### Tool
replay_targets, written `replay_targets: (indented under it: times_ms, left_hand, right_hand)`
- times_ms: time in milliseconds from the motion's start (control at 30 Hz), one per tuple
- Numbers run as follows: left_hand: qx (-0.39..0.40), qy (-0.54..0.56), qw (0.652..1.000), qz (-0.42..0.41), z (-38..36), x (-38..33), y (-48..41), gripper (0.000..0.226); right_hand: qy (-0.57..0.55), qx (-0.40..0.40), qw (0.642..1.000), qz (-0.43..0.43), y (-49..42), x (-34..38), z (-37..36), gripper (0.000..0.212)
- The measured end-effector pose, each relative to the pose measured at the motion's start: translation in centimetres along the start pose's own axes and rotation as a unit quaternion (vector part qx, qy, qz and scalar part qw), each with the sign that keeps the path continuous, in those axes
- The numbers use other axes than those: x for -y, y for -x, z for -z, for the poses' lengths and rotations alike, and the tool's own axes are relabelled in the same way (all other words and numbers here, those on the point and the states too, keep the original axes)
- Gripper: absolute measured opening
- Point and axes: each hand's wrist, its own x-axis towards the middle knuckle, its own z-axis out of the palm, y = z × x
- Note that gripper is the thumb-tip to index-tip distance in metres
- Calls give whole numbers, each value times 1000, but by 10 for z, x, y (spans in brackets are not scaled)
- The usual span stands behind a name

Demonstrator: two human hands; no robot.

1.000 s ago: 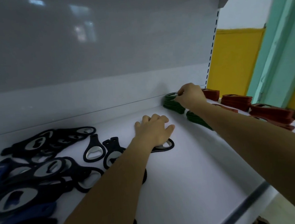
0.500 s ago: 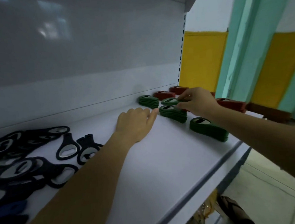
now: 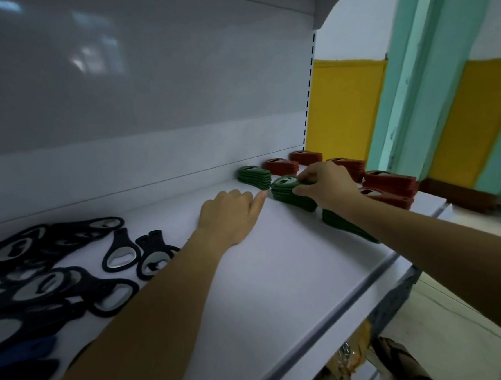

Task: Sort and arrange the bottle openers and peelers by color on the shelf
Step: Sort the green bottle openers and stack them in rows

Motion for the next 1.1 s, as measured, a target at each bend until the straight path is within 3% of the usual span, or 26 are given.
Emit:
replay_targets:
  times_ms: [133,300,567,800,1100]
  left_hand:
    - [3,-19,1000,-8,-1,1,-1,46]
    - [-25,-20,996,-84,10,-7,-8,33]
    - [-36,33,996,-75,12,-18,-3,24]
    - [-30,36,996,-70,11,-19,3,22]
    - [-16,30,997,-66,9,-18,3,24]
  right_hand:
    - [-45,-15,999,6,4,2,15,36]
    - [-46,-15,999,7,32,-9,47,29]
    - [2,-17,1000,8,76,-49,57,26]
    - [-19,-18,1000,11,75,-47,60,23]
    - [35,3,999,33,83,-48,61,23]
